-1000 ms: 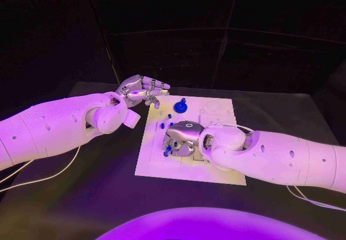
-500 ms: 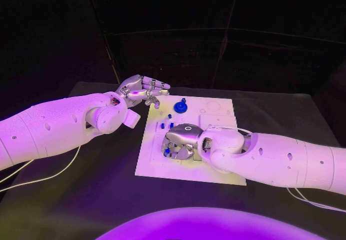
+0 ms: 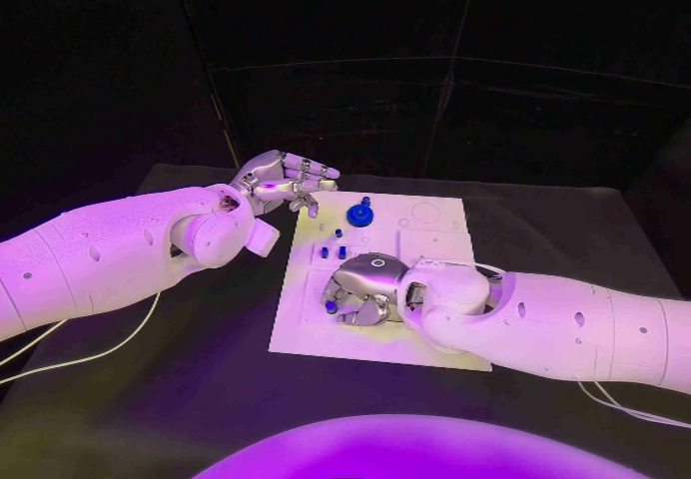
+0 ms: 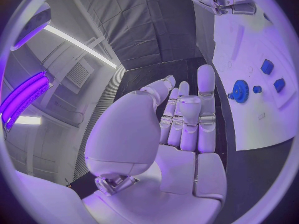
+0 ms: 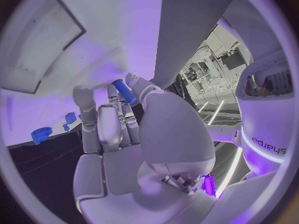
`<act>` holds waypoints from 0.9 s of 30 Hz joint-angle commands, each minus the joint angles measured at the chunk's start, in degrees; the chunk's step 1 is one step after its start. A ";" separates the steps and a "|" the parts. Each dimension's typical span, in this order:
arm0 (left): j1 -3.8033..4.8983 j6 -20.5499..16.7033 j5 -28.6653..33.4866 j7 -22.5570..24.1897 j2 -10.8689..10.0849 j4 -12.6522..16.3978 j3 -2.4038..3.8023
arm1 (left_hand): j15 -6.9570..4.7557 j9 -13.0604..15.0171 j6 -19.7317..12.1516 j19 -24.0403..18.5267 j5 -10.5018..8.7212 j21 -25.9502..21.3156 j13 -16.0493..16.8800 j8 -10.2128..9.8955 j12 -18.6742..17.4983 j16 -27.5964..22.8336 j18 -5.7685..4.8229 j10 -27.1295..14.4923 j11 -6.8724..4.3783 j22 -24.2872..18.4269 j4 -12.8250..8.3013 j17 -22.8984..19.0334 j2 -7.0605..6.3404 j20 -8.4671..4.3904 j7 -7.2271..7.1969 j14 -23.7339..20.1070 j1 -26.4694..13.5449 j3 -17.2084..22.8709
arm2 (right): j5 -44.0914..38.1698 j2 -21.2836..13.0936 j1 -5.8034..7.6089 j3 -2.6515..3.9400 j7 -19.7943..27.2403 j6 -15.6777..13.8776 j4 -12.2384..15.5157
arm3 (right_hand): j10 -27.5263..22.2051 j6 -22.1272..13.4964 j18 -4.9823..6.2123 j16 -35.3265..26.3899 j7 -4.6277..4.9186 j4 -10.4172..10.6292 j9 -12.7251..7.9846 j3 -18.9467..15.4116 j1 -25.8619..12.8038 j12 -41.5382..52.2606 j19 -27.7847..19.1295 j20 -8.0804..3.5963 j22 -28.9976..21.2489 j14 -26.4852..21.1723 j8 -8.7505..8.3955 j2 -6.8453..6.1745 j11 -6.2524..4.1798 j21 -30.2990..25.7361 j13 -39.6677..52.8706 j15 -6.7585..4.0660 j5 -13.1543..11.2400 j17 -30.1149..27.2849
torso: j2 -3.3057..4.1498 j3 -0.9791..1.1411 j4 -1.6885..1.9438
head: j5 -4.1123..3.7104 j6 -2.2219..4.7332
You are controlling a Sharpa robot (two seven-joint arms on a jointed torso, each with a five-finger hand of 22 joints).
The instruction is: Assemble the parts on the task board
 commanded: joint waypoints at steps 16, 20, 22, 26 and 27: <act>0.08 0.53 0.24 0.31 -0.14 -0.02 0.05 | 0.01 0.04 -0.31 -0.06 0.21 -0.32 0.08 0.12 0.27 -0.03 0.77 -0.43 -0.09 -0.09 -0.40 -0.08 0.53 0.26 0.15 -0.58 0.23 -0.02 | 3.55 -5.60 0.14 0.05 2.92 -12.78 4.75 | -2.28 -1.12 0.50 -1.06 0.24 -0.19 0.12 -1.43 -0.46 0.69 -1.40 0.39 -2.00 -0.79 0.28 -0.04 0.40 -1.42 0.13 0.60 0.88 -1.97 | -0.11 0.01 -0.05 | -0.52 0.57; 0.07 0.52 0.24 0.31 -0.21 -0.04 0.04 | 0.01 0.04 -0.31 -0.06 0.21 -0.32 0.08 0.12 0.27 -0.03 0.77 -0.43 -0.09 -0.09 -0.40 -0.08 0.53 0.26 0.15 -0.58 0.23 -0.02 | 7.07 -9.57 0.98 0.22 3.42 -13.57 7.76 | -1.43 -0.93 0.48 -0.38 0.23 -0.14 0.19 -1.96 -0.52 1.84 -1.23 0.39 -1.82 -0.39 0.40 0.01 0.27 -1.34 0.38 0.54 1.21 -0.81 | -0.11 -0.01 -0.05 | -0.90 0.83; 0.07 0.51 0.24 0.30 -0.28 -0.05 0.04 | 0.01 0.04 -0.31 -0.06 0.21 -0.32 0.08 0.12 0.27 -0.03 0.77 -0.43 -0.09 -0.09 -0.40 -0.08 0.53 0.26 0.15 -0.58 0.23 -0.02 | 9.61 -11.94 1.83 0.33 3.55 -14.02 9.27 | -0.51 -0.65 0.42 0.15 0.32 -0.08 0.24 -2.15 -0.51 2.71 -0.91 0.34 -1.44 -0.07 0.51 0.14 0.18 -1.10 0.55 0.46 1.36 0.08 | -0.13 -0.01 -0.08 | -1.14 1.01; 0.07 0.49 0.25 0.28 -0.37 -0.06 0.04 | 0.01 0.04 -0.31 -0.06 0.21 -0.32 0.08 0.12 0.27 -0.03 0.77 -0.43 -0.09 -0.09 -0.40 -0.08 0.53 0.26 0.15 -0.58 0.23 -0.02 | 15.93 -16.69 3.80 0.48 3.30 -14.65 11.66 | 3.58 0.63 0.05 1.59 0.40 0.28 0.44 -2.41 -0.63 5.46 0.70 0.07 0.75 0.82 1.03 0.59 -0.44 0.25 1.40 0.03 1.44 2.62 | -0.12 -0.02 -0.06 | -1.92 1.46; 0.07 0.49 0.25 0.28 -0.40 -0.07 0.03 | 0.01 0.04 -0.31 -0.06 0.21 -0.32 0.08 0.12 0.27 -0.03 0.77 -0.43 -0.09 -0.09 -0.40 -0.08 0.53 0.26 0.15 -0.58 0.23 -0.02 | 18.19 -18.04 4.28 0.50 3.08 -14.79 12.20 | 5.39 1.03 -0.15 1.99 0.28 0.38 0.49 -2.48 -0.64 6.54 1.51 -0.10 1.91 1.05 1.20 0.74 -0.80 0.96 1.87 -0.23 1.48 3.33 | -0.16 -0.04 -0.10 | -2.09 1.53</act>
